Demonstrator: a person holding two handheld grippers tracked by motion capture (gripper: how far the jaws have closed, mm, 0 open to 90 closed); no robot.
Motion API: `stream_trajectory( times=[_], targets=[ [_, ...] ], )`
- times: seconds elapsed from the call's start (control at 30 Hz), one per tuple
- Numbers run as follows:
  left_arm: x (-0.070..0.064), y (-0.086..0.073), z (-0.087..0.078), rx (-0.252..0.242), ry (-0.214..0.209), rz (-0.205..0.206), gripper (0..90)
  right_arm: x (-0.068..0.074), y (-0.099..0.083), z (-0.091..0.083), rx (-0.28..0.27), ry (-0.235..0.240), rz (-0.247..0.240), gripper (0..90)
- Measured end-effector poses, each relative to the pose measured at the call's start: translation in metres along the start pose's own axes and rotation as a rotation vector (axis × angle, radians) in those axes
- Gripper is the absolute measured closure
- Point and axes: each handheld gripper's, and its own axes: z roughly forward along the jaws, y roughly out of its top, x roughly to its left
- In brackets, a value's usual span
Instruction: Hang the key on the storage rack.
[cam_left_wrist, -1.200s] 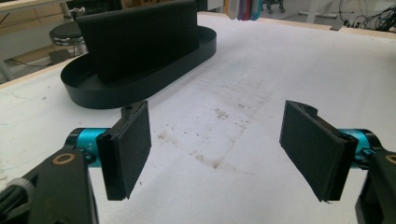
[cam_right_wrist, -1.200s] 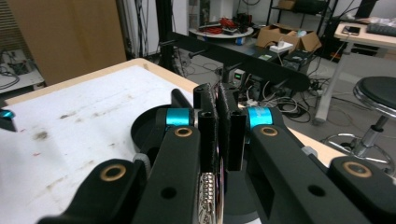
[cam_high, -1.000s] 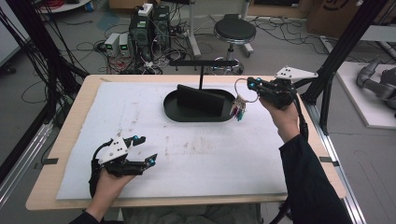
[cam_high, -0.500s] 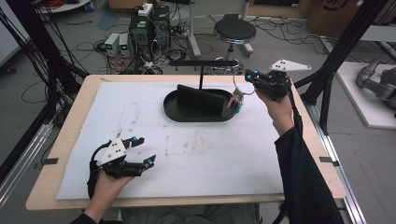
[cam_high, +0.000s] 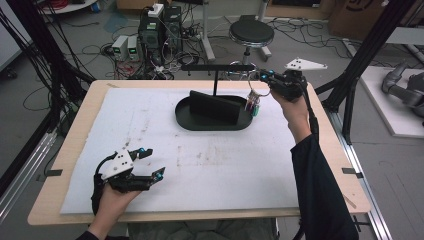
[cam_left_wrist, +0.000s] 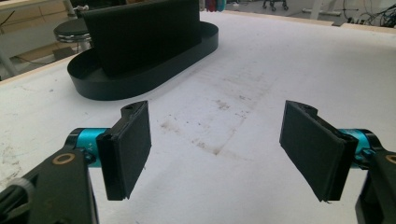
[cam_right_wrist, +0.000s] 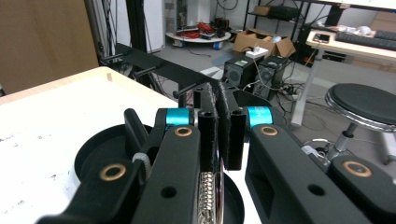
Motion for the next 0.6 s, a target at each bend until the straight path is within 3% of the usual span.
stream_trajectory(
  times=[0.6],
  targets=[
    [0.001,-0.003,-0.004,0.0,0.008,-0.005,24.9,-0.006,-0.009,0.037,0.017,0.0,0.021,87.7]
  ],
)
